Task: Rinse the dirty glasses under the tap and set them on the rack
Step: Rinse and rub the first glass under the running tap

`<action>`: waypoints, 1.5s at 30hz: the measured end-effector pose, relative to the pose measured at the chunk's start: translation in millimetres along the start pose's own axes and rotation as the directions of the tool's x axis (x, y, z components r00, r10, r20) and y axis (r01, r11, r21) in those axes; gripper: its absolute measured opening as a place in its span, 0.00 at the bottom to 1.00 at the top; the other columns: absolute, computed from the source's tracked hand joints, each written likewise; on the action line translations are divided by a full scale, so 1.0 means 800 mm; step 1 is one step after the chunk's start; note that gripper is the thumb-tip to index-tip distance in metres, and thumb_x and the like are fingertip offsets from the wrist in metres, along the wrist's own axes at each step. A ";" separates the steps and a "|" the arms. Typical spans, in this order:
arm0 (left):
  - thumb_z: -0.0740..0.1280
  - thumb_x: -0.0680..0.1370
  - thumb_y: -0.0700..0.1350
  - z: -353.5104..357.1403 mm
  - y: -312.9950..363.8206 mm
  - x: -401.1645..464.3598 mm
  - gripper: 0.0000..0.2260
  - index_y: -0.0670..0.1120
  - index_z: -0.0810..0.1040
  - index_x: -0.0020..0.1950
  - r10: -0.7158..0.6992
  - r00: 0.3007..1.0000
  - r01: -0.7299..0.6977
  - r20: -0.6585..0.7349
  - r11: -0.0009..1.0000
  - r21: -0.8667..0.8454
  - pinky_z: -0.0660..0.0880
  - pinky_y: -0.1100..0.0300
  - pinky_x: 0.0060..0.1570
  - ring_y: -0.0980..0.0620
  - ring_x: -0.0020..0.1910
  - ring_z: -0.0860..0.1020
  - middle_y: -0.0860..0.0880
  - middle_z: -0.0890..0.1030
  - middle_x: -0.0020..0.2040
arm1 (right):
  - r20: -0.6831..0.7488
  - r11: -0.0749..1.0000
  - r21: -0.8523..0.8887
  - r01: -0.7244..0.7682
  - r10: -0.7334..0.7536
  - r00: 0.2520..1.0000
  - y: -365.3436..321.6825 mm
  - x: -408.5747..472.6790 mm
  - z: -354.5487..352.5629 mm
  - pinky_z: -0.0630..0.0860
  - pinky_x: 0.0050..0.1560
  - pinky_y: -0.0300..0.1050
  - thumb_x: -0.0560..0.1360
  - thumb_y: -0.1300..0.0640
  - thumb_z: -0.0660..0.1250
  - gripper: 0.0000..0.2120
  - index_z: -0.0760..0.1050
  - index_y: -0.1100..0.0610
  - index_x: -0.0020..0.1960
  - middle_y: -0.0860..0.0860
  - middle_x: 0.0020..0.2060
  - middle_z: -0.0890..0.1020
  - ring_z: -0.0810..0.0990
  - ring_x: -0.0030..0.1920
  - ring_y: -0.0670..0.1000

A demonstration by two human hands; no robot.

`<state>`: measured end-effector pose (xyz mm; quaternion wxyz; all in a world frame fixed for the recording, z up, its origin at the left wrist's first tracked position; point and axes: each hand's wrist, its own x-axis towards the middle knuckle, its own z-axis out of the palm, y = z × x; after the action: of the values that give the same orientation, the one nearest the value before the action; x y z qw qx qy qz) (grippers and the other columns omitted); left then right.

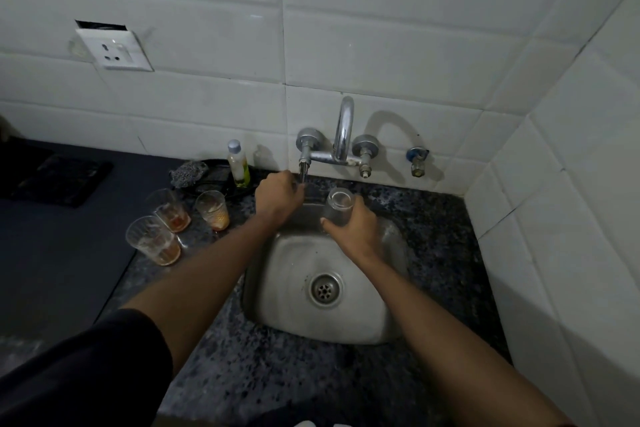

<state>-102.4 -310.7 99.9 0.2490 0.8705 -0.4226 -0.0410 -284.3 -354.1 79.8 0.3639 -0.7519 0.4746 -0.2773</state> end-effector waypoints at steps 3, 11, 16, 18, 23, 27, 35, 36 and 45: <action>0.68 0.78 0.55 -0.002 -0.004 -0.010 0.14 0.44 0.81 0.47 0.009 1.000 -0.009 -0.014 1.000 -0.025 0.75 0.53 0.39 0.40 0.43 0.82 0.44 0.84 0.43 | 0.004 1.000 0.010 0.018 -0.018 1.000 0.001 -0.002 0.008 0.73 0.48 0.39 0.66 0.51 0.83 0.25 0.74 0.54 0.55 0.49 0.50 0.83 0.81 0.50 0.49; 0.69 0.77 0.54 -0.027 -0.020 -0.035 0.12 0.46 0.82 0.50 -0.023 0.995 0.013 -0.101 0.995 -0.100 0.78 0.53 0.43 0.43 0.45 0.83 0.46 0.85 0.44 | 0.053 0.990 0.084 0.111 -0.116 0.992 -0.024 -0.009 0.030 0.78 0.49 0.42 0.65 0.52 0.83 0.24 0.76 0.54 0.55 0.48 0.50 0.84 0.82 0.49 0.48; 0.68 0.76 0.55 -0.086 -0.079 -0.053 0.12 0.47 0.83 0.49 -0.094 0.963 0.068 -0.252 0.992 -0.111 0.80 0.50 0.42 0.42 0.46 0.84 0.47 0.86 0.43 | 0.122 0.969 0.164 0.183 -0.204 0.971 -0.083 -0.011 0.067 0.76 0.45 0.32 0.66 0.49 0.83 0.23 0.76 0.52 0.55 0.48 0.50 0.84 0.82 0.48 0.46; 0.68 0.77 0.54 -0.114 -0.119 -0.060 0.11 0.48 0.83 0.52 -0.131 0.944 0.113 -0.304 0.991 -0.078 0.80 0.51 0.43 0.43 0.46 0.84 0.48 0.86 0.45 | 0.159 0.957 0.188 0.222 -0.253 0.954 -0.119 -0.013 0.092 0.76 0.45 0.36 0.67 0.48 0.82 0.23 0.76 0.52 0.55 0.48 0.50 0.83 0.82 0.49 0.47; 0.67 0.79 0.52 -0.169 -0.239 -0.073 0.12 0.47 0.82 0.56 -0.265 0.881 0.264 -0.393 0.963 -0.058 0.80 0.49 0.46 0.44 0.48 0.83 0.47 0.86 0.50 | 0.224 0.924 0.237 0.301 -0.353 0.908 -0.207 -0.016 0.185 0.73 0.43 0.38 0.68 0.48 0.82 0.21 0.74 0.53 0.50 0.47 0.45 0.81 0.80 0.46 0.47; 0.66 0.80 0.51 -0.191 -0.341 -0.075 0.16 0.44 0.79 0.64 -0.382 0.862 0.397 -0.332 0.917 -0.024 0.79 0.48 0.51 0.40 0.54 0.82 0.43 0.84 0.58 | 0.264 0.915 0.232 0.330 -0.386 0.884 -0.266 -0.009 0.291 0.79 0.54 0.48 0.67 0.45 0.81 0.26 0.76 0.56 0.56 0.52 0.52 0.82 0.81 0.54 0.52; 0.63 0.82 0.56 -0.185 -0.545 -0.036 0.27 0.38 0.68 0.72 -0.483 0.865 0.493 -0.135 0.868 0.055 0.75 0.41 0.59 0.35 0.66 0.73 0.36 0.73 0.68 | 0.406 0.948 0.121 0.296 -0.319 0.856 -0.348 0.036 0.500 0.72 0.55 0.45 0.67 0.49 0.83 0.28 0.75 0.62 0.57 0.58 0.55 0.78 0.77 0.57 0.57; 0.62 0.82 0.58 -0.183 -0.567 -0.025 0.29 0.38 0.66 0.74 -0.501 0.859 0.509 -0.103 0.857 0.076 0.73 0.40 0.64 0.34 0.69 0.70 0.35 0.71 0.72 | 0.426 0.951 0.115 0.288 -0.309 0.850 -0.354 0.043 0.520 0.71 0.53 0.43 0.67 0.50 0.83 0.27 0.75 0.61 0.56 0.58 0.54 0.78 0.78 0.56 0.57; 0.52 0.86 0.55 -0.147 -0.696 0.042 0.32 0.35 0.49 0.82 -0.571 0.820 0.546 0.029 0.797 0.256 0.49 0.42 0.80 0.37 0.82 0.50 0.35 0.52 0.82 | 0.459 0.951 0.084 0.299 -0.303 0.835 -0.401 0.122 0.668 0.73 0.52 0.44 0.66 0.54 0.84 0.26 0.77 0.61 0.58 0.55 0.53 0.79 0.77 0.53 0.52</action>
<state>351.1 -0.4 -53.4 0.0977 0.9762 -0.1611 -0.1077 326.1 -200.1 36.2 0.4223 -0.8599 0.2479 -0.1444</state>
